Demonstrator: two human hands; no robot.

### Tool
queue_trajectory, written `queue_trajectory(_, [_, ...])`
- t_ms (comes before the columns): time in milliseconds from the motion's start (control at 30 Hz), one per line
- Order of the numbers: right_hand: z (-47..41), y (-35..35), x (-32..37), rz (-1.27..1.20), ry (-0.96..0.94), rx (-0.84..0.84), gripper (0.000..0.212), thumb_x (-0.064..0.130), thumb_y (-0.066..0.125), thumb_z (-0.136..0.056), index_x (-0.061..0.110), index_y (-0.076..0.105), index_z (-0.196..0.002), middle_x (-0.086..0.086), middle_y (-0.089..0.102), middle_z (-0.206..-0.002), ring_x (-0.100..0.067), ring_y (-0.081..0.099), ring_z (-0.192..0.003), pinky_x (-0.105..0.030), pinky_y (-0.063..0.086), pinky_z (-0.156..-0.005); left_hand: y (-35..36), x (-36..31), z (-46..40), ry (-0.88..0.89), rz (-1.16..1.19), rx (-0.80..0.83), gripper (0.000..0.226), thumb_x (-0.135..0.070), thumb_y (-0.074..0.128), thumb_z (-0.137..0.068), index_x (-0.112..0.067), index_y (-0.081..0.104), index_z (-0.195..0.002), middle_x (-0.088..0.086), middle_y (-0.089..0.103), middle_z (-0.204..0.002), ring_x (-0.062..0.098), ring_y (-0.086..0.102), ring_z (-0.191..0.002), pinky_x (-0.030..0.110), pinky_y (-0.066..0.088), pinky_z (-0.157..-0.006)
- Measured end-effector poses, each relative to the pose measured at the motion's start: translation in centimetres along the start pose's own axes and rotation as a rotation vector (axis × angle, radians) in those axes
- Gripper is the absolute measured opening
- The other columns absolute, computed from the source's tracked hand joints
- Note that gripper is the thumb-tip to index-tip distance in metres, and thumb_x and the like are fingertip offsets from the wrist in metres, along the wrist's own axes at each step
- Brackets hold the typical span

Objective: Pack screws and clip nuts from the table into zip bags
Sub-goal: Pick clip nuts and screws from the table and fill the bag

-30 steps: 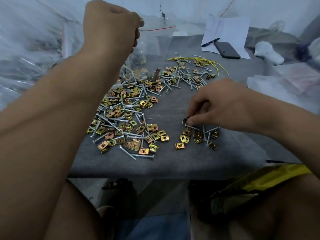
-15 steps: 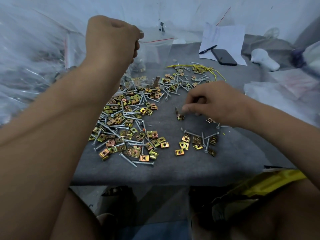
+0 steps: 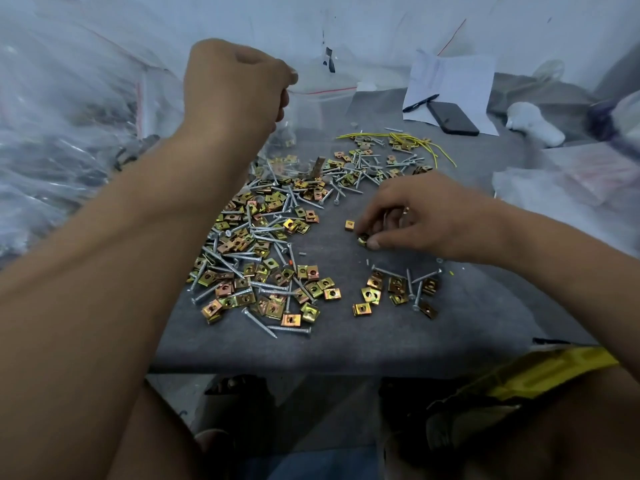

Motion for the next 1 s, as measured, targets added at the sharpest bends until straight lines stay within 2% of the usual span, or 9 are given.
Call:
queue_trajectory(67, [-0.1,-0.1,0.2,0.084,-0.038,-0.004,0.014,0.033,0.075,-0.092,0.025,0.077,-0.104,0.011,0.067,-0.095,-0.007,0.063,-0.086,-0.036,0.055,-0.083,0.0,0.0,0.0,0.000,0.008,0.008,0.018,-0.013,0.066,-0.098,-0.010,0.082,-0.090,0.004,0.066,-0.070,0.014,0.058,-0.058,0.027,0.050,-0.058])
queue_trajectory(167, [-0.4,-0.1,0.5,0.303,-0.108,0.004,0.015,0.032,0.064,-0.099,0.021,0.074,-0.103,0.007,0.063,-0.098,-0.010,0.057,-0.089,-0.037,0.050,-0.087,0.0,0.1,0.1,0.004,0.008,0.015,0.019,-0.013,0.065,-0.099,-0.010,0.082,-0.092,0.004,0.066,-0.069,0.015,0.058,-0.058,0.028,0.049,-0.059])
queue_trajectory(333, [-0.7,-0.7,1.1,0.377,-0.079,0.086,0.010,0.026,0.069,-0.095,0.024,0.071,-0.104,0.007,0.062,-0.103,-0.012,0.059,-0.096,-0.032,0.047,-0.089,0.0,0.1,0.3,0.015,0.032,0.022,0.019,-0.013,0.064,-0.100,-0.008,0.082,-0.092,0.005,0.064,-0.069,0.014,0.056,-0.058,0.027,0.047,-0.057])
queue_trajectory(500, [0.4,-0.8,1.1,0.286,-0.025,0.111,0.016,0.030,0.074,-0.093,0.030,0.073,-0.109,0.017,0.061,-0.103,-0.001,0.059,-0.093,-0.023,0.048,-0.088,-0.2,0.0,0.4,0.010,0.060,0.013,0.019,-0.012,0.065,-0.099,-0.008,0.082,-0.091,0.006,0.064,-0.069,0.016,0.054,-0.058,0.029,0.045,-0.059])
queue_trajectory(633, [0.7,-0.3,0.7,0.252,0.038,0.114,0.017,0.023,0.079,-0.089,0.031,0.067,-0.097,0.016,0.057,-0.093,0.003,0.056,-0.081,-0.012,0.042,-0.071,-0.3,-0.1,0.3,-0.005,0.069,0.007,0.019,-0.012,0.066,-0.099,-0.009,0.082,-0.088,0.005,0.063,-0.067,0.016,0.053,-0.058,0.029,0.044,-0.058])
queue_trajectory(767, [0.8,-0.6,0.3,0.070,0.108,0.132,0.018,0.018,0.080,-0.088,0.029,0.066,-0.088,0.019,0.066,-0.078,0.003,0.060,-0.072,-0.013,0.046,-0.064,0.1,-0.1,0.6,0.008,0.055,0.025,0.021,-0.013,0.065,-0.099,-0.014,0.082,-0.086,0.004,0.064,-0.066,0.018,0.053,-0.061,0.033,0.043,-0.060])
queue_trajectory(833, [0.7,-1.4,0.4,-0.053,0.086,0.039,0.018,0.017,0.082,-0.088,0.029,0.068,-0.089,0.020,0.067,-0.079,0.000,0.060,-0.069,-0.016,0.046,-0.064,0.5,-0.1,0.8,0.031,0.046,0.046,0.021,-0.014,0.065,-0.098,-0.017,0.083,-0.087,0.003,0.064,-0.065,0.019,0.052,-0.062,0.036,0.043,-0.061])
queue_trajectory(933, [0.3,-3.2,1.5,-0.435,-0.055,-0.396,0.017,0.009,0.083,-0.085,0.019,0.072,-0.093,0.003,0.072,-0.083,-0.014,0.064,-0.073,-0.028,0.056,-0.069,1.1,-0.2,1.0,0.089,-0.006,0.075,0.019,-0.017,0.066,-0.097,-0.021,0.083,-0.088,-0.007,0.066,-0.060,0.014,0.053,-0.059,0.032,0.047,-0.063])
queue_trajectory(1000, [-0.1,-4.2,2.5,-0.596,-0.148,-0.656,0.018,0.009,0.084,-0.084,0.016,0.072,-0.095,0.000,0.074,-0.085,-0.015,0.069,-0.077,-0.026,0.059,-0.074,1.5,-0.4,1.4,0.143,-0.081,0.082,0.017,-0.020,0.068,-0.095,-0.022,0.083,-0.088,-0.009,0.068,-0.059,0.007,0.054,-0.056,0.025,0.048,-0.059])
Point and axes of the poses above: each hand's wrist, its own z-axis away from the middle knuckle, its own y-axis out of the palm, x = y × z, the point moved 1 cm from there along -z, towards the middle knuckle
